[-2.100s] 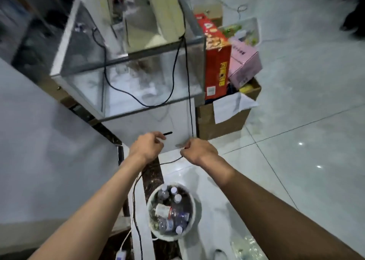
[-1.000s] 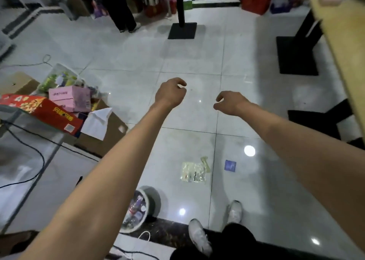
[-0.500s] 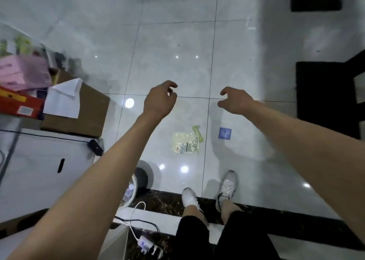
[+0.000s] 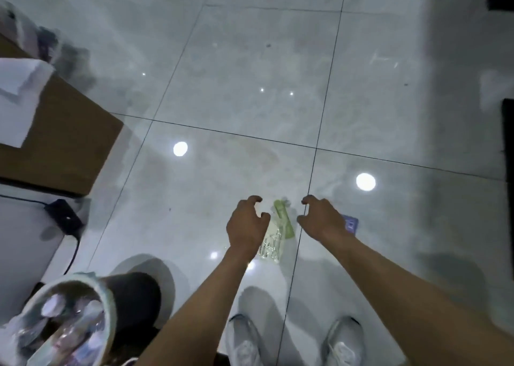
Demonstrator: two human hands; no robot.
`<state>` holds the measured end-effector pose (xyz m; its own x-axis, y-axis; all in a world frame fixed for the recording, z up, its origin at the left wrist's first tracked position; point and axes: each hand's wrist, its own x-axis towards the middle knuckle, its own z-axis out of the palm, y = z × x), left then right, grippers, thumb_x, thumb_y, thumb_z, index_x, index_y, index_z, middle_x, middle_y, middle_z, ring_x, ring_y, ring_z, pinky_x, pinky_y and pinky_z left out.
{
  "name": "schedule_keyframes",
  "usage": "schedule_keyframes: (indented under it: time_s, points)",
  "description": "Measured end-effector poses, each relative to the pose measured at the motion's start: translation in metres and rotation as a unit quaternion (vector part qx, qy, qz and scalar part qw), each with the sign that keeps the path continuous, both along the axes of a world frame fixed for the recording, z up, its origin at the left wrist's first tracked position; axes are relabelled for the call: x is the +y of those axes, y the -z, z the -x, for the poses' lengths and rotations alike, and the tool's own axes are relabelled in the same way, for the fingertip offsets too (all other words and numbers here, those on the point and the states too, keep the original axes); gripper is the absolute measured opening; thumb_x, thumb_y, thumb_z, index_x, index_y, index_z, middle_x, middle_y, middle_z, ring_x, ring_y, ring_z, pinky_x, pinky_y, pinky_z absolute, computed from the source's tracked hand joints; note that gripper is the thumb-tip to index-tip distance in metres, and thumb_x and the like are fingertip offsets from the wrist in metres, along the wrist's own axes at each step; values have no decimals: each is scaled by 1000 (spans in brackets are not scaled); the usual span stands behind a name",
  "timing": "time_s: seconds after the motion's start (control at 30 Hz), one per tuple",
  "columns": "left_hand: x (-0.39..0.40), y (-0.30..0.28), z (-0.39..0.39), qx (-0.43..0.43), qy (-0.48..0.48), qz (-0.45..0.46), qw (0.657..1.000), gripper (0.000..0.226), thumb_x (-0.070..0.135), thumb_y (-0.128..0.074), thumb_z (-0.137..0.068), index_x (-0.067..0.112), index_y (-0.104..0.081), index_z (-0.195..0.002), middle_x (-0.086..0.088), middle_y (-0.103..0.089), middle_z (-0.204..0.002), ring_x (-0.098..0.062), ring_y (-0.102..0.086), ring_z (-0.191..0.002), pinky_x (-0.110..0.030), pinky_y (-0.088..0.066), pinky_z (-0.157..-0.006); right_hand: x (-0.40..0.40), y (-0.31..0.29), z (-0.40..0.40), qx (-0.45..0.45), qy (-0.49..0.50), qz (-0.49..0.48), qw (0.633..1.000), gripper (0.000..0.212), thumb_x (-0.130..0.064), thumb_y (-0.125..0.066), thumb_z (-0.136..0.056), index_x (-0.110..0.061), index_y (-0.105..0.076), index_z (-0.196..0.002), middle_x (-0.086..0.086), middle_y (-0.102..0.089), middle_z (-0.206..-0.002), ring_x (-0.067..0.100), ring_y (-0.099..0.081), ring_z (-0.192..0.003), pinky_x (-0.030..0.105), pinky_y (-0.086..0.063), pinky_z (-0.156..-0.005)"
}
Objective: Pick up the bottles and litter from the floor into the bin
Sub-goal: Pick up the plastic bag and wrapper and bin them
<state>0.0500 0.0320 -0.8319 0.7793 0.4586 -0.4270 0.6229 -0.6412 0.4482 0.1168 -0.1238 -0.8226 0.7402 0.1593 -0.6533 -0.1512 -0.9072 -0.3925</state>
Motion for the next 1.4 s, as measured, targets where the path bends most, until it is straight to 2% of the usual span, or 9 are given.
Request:
schedule_keyframes:
  time_s: [0.13, 0.27, 0.4, 0.57, 0.77, 0.87, 0.97, 1.13, 1.4]
  points:
    - [-3, 150, 6, 82, -18, -18, 996, 66, 49, -69, -79, 33, -44, -139, 0, -40, -146, -25, -43, -131, -44, -44, -98, 17, 138, 11, -12, 21, 7, 1000, 51, -27, -57, -88, -20, -44, -137, 14, -47, -129, 33, -56, -113, 35, -47, -90]
    - [-8, 262, 16, 162, -7, -58, 985, 125, 81, -66, -62, 29, -3, -157, -10, 3, -164, -41, 3, -149, -66, -22, -110, 36, 241, 12, -37, 51, 7, 998, 49, -29, -56, -89, -19, -44, -136, 13, -49, -126, 33, -55, -113, 38, -48, -91]
    - [-13, 327, 32, 157, -24, -66, 985, 142, 89, -61, -55, 29, 22, -153, -15, 29, -159, -46, 20, -146, -74, -5, -109, 51, 298, 5, -85, 46, 22, 995, 48, -35, -55, -89, -17, -45, -132, 11, -50, -124, 32, -54, -114, 39, -46, -87]
    - [-19, 368, 53, 62, -30, -124, 990, 125, 102, -23, -55, 33, 5, -156, -17, 8, -164, -45, 6, -149, -76, -3, -106, 66, 328, -3, -133, 8, 69, 989, 51, -40, -58, -88, -9, -43, -126, 13, -48, -124, 32, -53, -113, 37, -45, -81]
    - [-21, 370, 55, 10, -35, -178, 983, 97, 89, -33, -74, 29, -32, -150, -14, -32, -157, -43, -29, -143, -74, -23, -103, 77, 332, -10, -116, -10, 100, 988, 50, -33, -65, -84, -6, -47, -121, 13, -56, -121, 32, -57, -112, 36, -45, -85]
    - [-15, 359, 60, -32, -32, -186, 982, 68, 56, -63, -80, 25, -48, -139, -3, -57, -128, -32, -55, -117, -59, -44, -91, 71, 335, -10, -98, -24, 75, 992, 35, -25, -64, -81, -8, -60, -111, 11, -63, -118, 30, -61, -105, 30, -45, -78]
    - [-6, 345, 63, -40, -22, -194, 980, 63, 16, -84, -54, 24, -59, -111, 1, -60, -92, -27, -61, -82, -42, -47, -65, 65, 334, -10, -104, -38, 58, 992, 28, -19, -56, -85, -8, -61, -110, 13, -64, -114, 31, -61, -101, 30, -43, -73]
    - [24, 333, 52, -69, -55, -236, 968, 54, 2, -80, -60, 24, -56, -102, 0, -56, -75, -24, -59, -61, -30, -35, -46, 67, 322, -15, -148, -9, 36, 988, 27, -18, -42, -96, -3, -39, -119, 20, -62, -105, 38, -62, -93, 36, -41, -71]
    - [48, 239, 40, -70, -130, -105, 983, 37, 4, -39, -91, 26, -42, -121, 0, -56, -92, -25, -57, -79, -34, -42, -65, 90, 258, 0, -119, 12, -35, 992, 25, -8, -37, -98, 4, -35, -120, 27, -60, -103, 39, -57, -82, 36, -40, -65]
